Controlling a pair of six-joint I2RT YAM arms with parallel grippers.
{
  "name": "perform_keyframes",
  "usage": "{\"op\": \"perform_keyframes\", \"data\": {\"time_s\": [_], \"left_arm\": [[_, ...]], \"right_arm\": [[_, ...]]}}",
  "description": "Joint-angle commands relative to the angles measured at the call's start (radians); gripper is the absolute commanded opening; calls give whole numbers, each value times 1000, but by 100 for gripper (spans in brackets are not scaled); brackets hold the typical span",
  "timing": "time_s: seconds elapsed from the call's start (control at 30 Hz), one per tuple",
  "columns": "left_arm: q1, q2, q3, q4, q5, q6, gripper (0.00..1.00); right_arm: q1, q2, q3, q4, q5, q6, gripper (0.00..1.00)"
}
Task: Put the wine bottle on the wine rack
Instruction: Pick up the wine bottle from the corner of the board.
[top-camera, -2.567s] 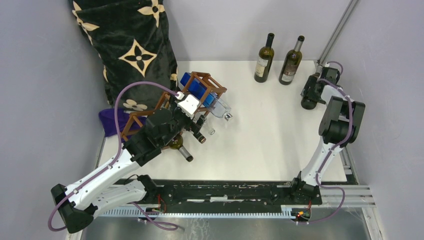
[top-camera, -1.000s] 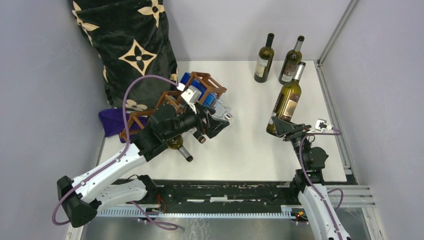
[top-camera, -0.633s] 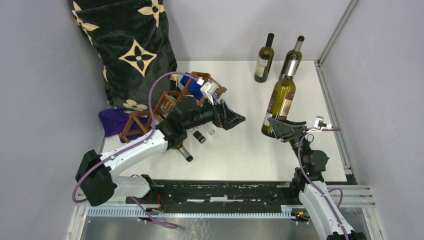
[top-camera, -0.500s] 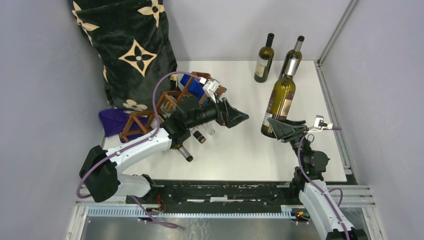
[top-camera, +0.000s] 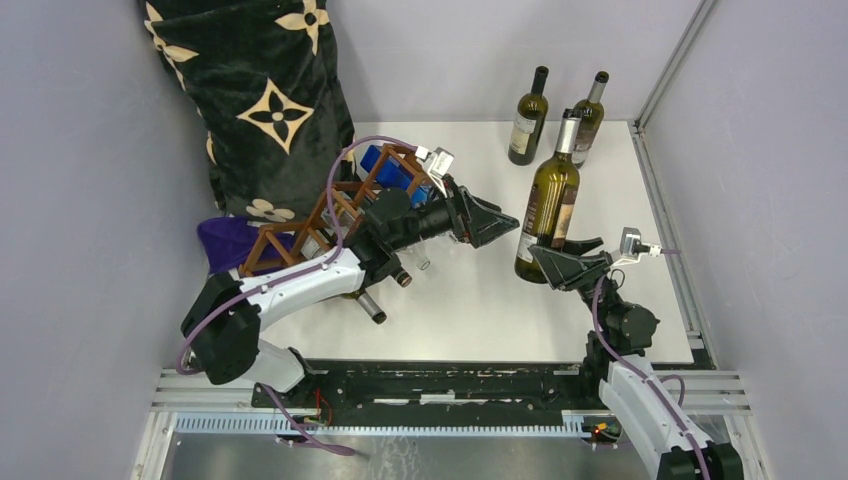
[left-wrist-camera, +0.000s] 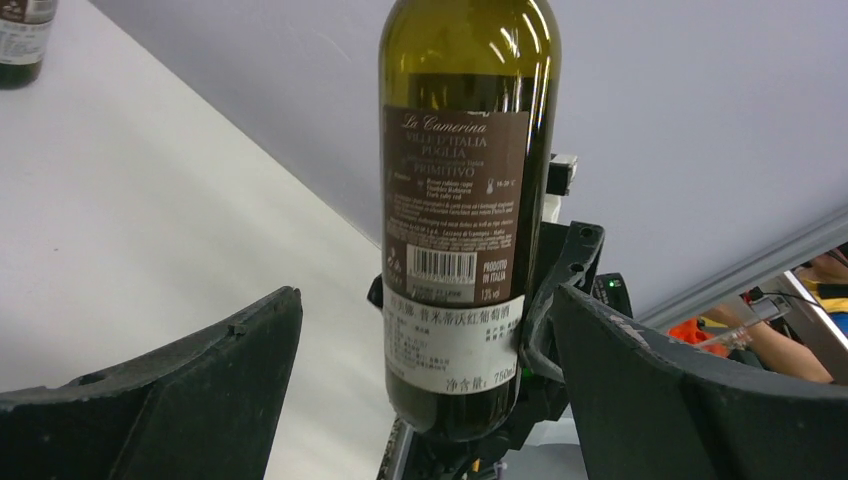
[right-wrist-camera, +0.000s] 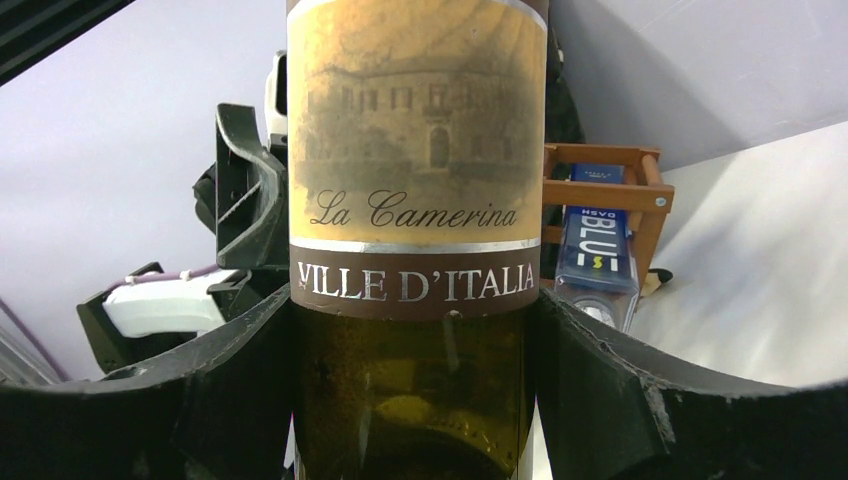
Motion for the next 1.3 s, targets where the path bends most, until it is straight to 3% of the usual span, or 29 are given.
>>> {"op": "perform_keyframes", "data": {"time_s": [0.0,0.27,0.47,0.8,0.87,0.9,0.97,1.03,1.1,1.27], "left_arm": [[-26,45,66,148,48,-65,100],[-83,131,110,227,77,-106,100],[-98,174,129,255,94,-129,88],[-118,213,153,244,81,-135,85],[-123,221,163,243,90,-133,78],[-124,225,166,244,104,-133,70],[-123,233,177,239,133,-135,40],[-122,231,182,222,149,-129,13],[-118,209,188,163,157,-91,3],[-83,121,173,37,153,-24,2]], "right_arm": [[27,-2,-165,208,0,5,0],[83,29,-148,216,-2,-31,0],[114,40,-143,206,3,-56,0],[158,40,-123,147,19,-108,0],[165,40,-120,131,22,-122,0],[167,41,-120,123,23,-128,1],[172,39,-117,104,20,-140,3],[177,34,-112,90,13,-158,17],[178,20,-102,55,-2,-196,40],[179,-43,-51,-144,-31,-329,94]]}}
